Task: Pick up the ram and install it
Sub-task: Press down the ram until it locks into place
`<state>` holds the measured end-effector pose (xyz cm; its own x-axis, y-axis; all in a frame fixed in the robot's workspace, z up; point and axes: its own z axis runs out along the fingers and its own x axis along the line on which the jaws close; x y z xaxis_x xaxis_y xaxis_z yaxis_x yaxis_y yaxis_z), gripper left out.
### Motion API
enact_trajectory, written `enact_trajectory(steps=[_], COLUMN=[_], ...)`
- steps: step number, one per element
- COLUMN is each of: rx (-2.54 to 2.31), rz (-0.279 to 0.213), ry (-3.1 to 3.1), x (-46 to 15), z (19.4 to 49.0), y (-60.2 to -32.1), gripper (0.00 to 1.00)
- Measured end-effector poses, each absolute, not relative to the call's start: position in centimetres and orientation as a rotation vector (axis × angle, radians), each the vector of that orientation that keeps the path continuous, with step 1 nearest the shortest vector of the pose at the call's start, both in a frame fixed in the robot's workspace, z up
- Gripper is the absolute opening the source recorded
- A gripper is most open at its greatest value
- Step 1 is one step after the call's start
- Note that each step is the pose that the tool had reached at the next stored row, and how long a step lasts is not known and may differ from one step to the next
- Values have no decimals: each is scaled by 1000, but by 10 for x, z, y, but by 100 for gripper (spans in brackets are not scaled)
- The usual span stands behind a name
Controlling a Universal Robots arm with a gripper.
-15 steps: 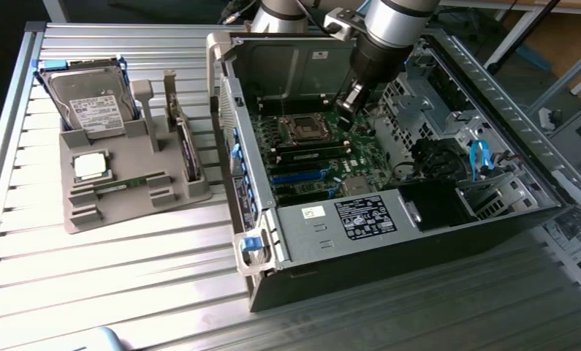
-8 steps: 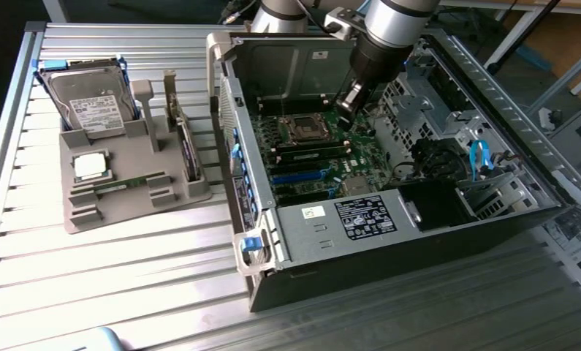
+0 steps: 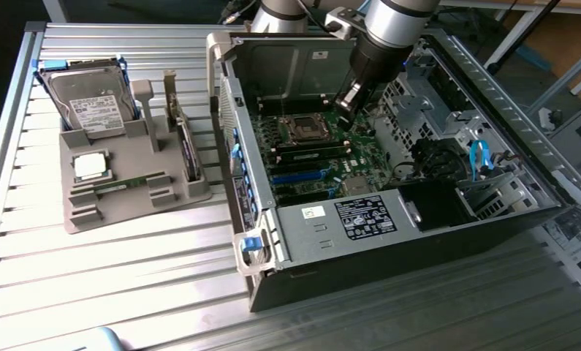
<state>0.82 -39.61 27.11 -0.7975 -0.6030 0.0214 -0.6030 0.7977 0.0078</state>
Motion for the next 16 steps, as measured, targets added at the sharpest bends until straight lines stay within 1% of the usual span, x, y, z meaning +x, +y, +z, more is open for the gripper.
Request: enact_trajectory(steps=[16], rx=[907], rz=[-2], ry=[-2984], x=[8], z=[271], y=[-396], gripper=[11])
